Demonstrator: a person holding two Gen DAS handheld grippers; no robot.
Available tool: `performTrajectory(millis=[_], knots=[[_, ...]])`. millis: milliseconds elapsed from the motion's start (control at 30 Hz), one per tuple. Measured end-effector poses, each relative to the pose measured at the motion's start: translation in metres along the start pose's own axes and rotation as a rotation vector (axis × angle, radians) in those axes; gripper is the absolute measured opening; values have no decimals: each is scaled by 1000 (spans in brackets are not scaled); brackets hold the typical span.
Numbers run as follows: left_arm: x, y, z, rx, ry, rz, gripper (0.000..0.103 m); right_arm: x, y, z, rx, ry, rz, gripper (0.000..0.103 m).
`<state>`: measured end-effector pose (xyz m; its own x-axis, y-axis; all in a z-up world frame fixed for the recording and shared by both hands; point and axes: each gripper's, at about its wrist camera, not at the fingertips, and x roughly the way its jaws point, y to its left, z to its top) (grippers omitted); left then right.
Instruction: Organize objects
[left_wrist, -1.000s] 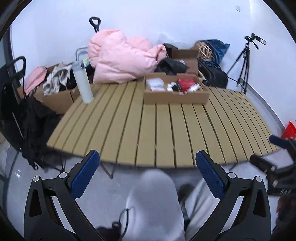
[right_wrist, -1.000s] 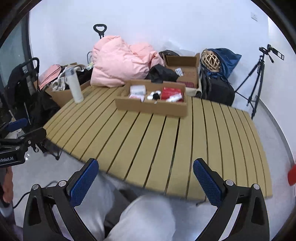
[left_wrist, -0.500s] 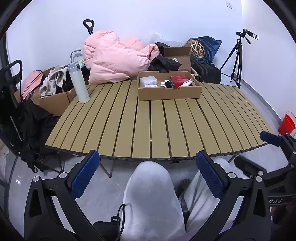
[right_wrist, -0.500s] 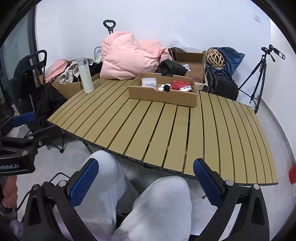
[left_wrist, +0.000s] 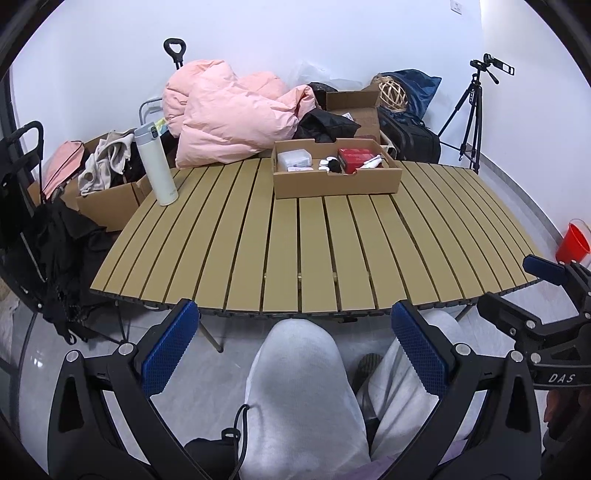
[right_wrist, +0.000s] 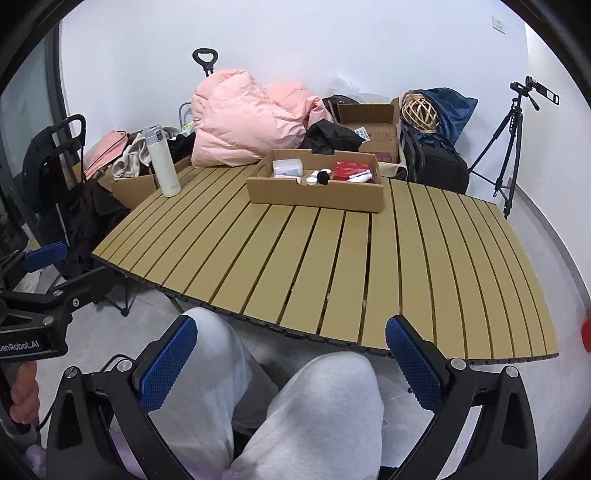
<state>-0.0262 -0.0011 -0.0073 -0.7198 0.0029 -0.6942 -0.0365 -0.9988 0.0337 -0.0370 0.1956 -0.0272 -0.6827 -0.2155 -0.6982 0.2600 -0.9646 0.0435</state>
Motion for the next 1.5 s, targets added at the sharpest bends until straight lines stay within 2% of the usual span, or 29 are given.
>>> performTrajectory(millis=[1167,1500], knots=[[3,-3,-2,1,16,-7,103,6,-5,-1,27,15,-19,103],[7,0,-1,-12,49,-22,103,9,-5,-3,24,21,-25,103]])
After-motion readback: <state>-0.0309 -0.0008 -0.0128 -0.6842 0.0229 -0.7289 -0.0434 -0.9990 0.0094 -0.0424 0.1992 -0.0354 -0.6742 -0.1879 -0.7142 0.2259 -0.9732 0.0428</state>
